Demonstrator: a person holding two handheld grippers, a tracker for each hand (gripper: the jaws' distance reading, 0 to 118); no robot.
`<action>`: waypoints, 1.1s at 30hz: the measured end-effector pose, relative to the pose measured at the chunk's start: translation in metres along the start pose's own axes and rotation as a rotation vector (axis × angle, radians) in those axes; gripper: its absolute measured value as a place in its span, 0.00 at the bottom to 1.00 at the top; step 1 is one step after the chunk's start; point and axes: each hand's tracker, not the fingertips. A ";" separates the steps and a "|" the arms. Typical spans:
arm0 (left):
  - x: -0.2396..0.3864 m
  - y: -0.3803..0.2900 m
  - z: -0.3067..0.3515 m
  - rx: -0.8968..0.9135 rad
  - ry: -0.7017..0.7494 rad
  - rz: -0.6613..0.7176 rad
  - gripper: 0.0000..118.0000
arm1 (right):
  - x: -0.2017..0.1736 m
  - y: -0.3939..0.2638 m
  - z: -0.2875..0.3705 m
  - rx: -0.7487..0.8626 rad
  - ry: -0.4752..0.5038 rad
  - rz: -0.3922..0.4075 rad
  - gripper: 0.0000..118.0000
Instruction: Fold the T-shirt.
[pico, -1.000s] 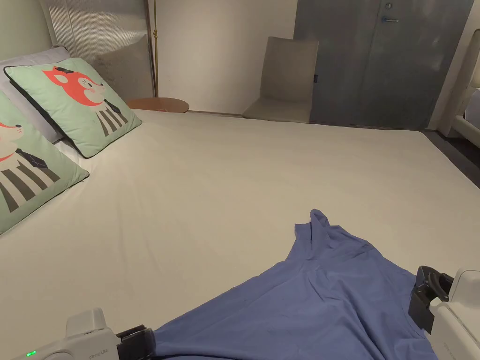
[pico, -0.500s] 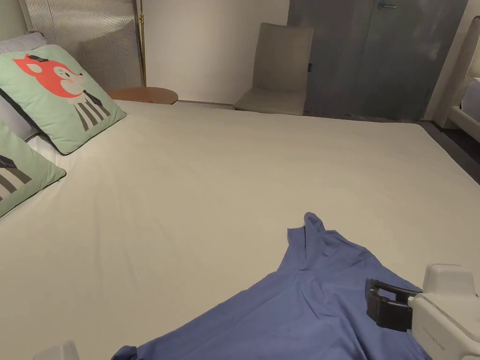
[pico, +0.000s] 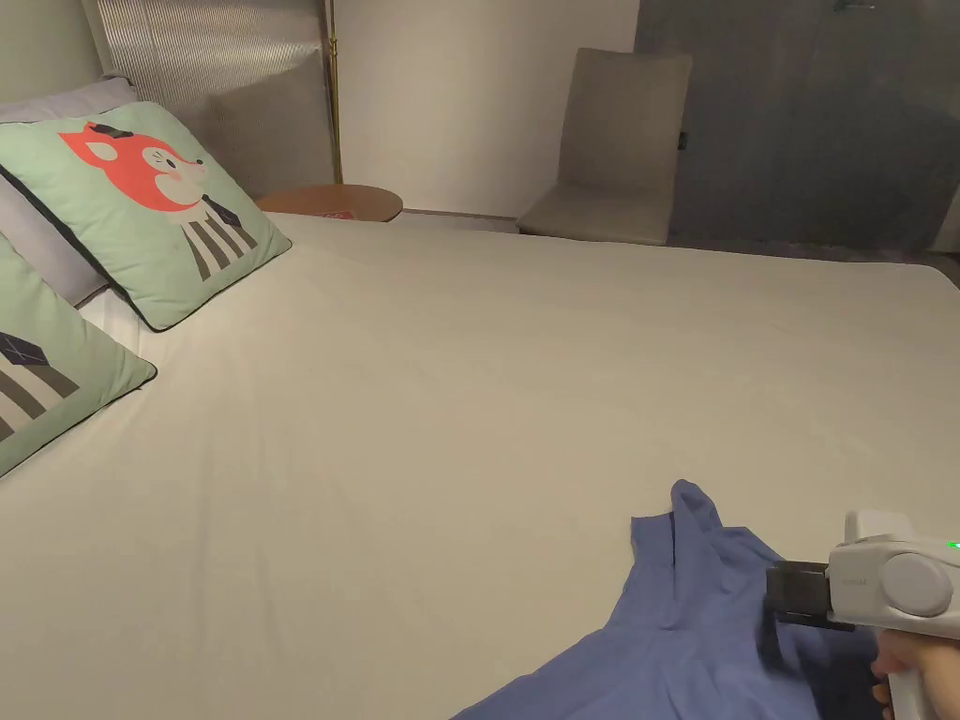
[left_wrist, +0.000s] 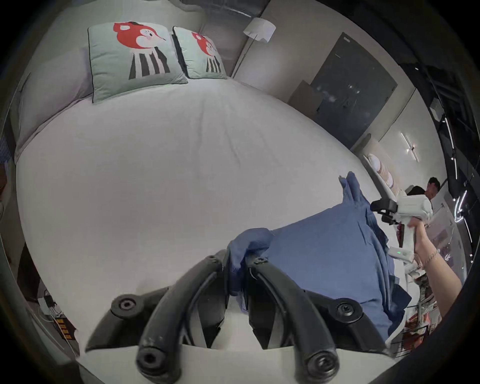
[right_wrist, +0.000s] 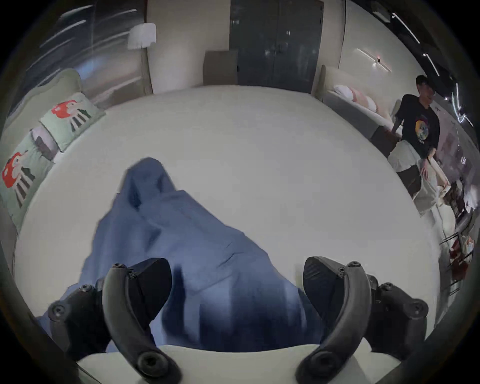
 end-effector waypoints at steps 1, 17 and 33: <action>0.000 0.000 -0.001 -0.002 0.002 -0.001 0.06 | 0.002 0.002 -0.008 -0.031 0.004 -0.013 0.90; 0.015 0.015 0.020 0.073 -0.051 -0.023 0.06 | 0.007 -0.048 0.141 0.288 0.119 0.000 0.04; 0.079 0.056 0.148 0.548 -0.178 -0.185 0.06 | 0.018 -0.158 0.405 0.875 -0.046 -0.116 0.04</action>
